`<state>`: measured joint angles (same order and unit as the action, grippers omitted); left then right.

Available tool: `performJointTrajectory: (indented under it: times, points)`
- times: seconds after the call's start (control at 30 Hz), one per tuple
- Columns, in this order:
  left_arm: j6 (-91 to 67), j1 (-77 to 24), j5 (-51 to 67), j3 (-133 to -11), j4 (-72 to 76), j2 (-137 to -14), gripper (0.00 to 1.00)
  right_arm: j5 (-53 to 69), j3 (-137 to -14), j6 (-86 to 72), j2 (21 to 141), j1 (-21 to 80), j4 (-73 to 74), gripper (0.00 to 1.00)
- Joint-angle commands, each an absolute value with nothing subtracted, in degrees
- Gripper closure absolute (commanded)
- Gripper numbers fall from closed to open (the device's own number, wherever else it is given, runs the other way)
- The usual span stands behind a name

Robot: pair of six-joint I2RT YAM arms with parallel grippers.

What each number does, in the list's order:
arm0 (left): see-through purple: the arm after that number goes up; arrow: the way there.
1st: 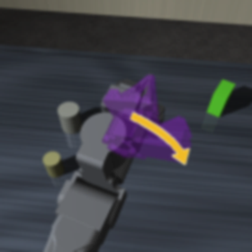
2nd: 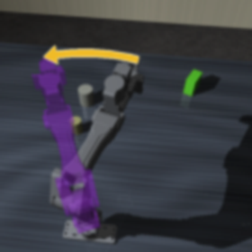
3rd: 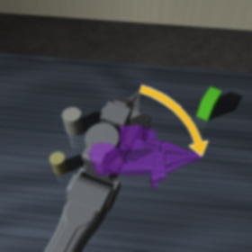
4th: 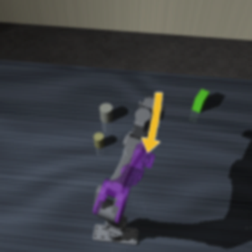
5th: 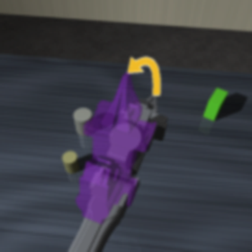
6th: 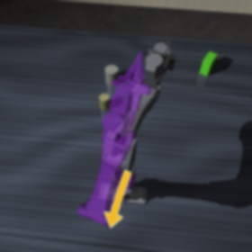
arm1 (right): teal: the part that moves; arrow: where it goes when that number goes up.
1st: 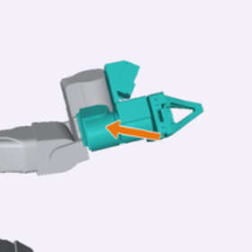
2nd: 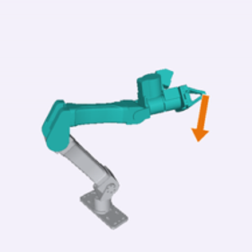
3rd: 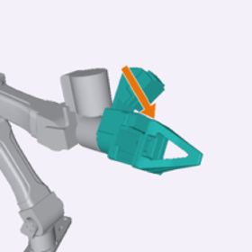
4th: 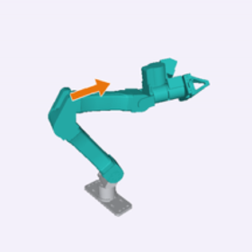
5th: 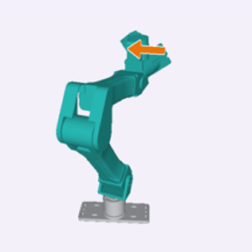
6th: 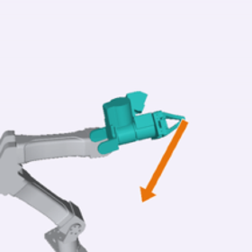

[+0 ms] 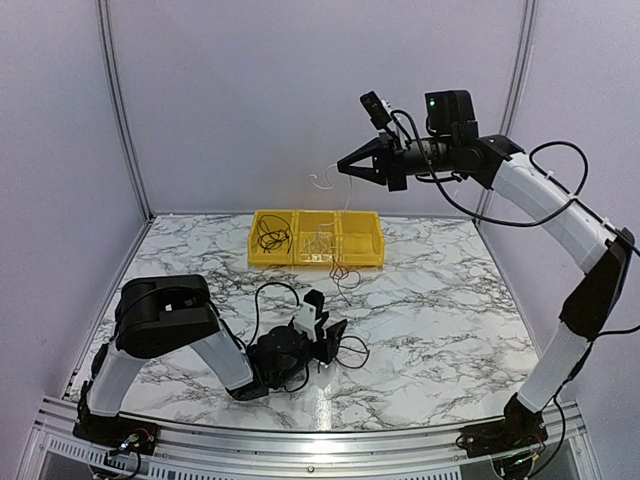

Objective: Untangle the cables

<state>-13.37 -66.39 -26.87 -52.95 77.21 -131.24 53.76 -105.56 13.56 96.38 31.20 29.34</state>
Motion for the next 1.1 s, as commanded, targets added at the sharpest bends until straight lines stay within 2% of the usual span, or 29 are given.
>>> performJointTrajectory:
  times: [0.0,0.1,0.33,0.6,0.7,0.83,0.9,1.07]
  points:
    - [-15.0,-66.4,-31.1,-51.2,85.3,-128.8,0.48,51.8,-107.4,14.6,96.1,30.8,30.0,1.0]
    - [-14.1,-66.4,-32.2,-50.4,87.6,-128.6,0.46,51.7,-107.0,14.6,96.2,30.8,30.0,1.0]
    - [-8.2,-66.2,-33.8,-48.6,93.9,-127.9,0.33,52.5,-105.0,14.1,95.8,30.8,29.4,1.0]
    - [-5.6,-64.5,-31.5,-53.6,90.1,-128.0,0.31,55.0,-101.8,12.1,95.6,30.9,27.1,1.0]
    - [-6.3,-63.6,-30.9,-57.0,87.4,-129.3,0.34,55.8,-100.8,11.0,95.6,31.0,26.2,1.0]
    - [-7.0,-62.5,-30.1,-61.2,82.8,-130.8,0.53,56.2,-100.5,10.6,95.7,31.1,25.9,1.0]
    - [-7.0,-61.9,-30.0,-62.4,82.2,-132.1,0.59,56.7,-100.8,10.0,95.7,31.1,25.7,1.0]
    - [-4.8,-60.5,-26.5,-66.6,82.2,-135.3,0.6,58.2,-103.0,8.6,96.3,31.1,25.6,1.0]
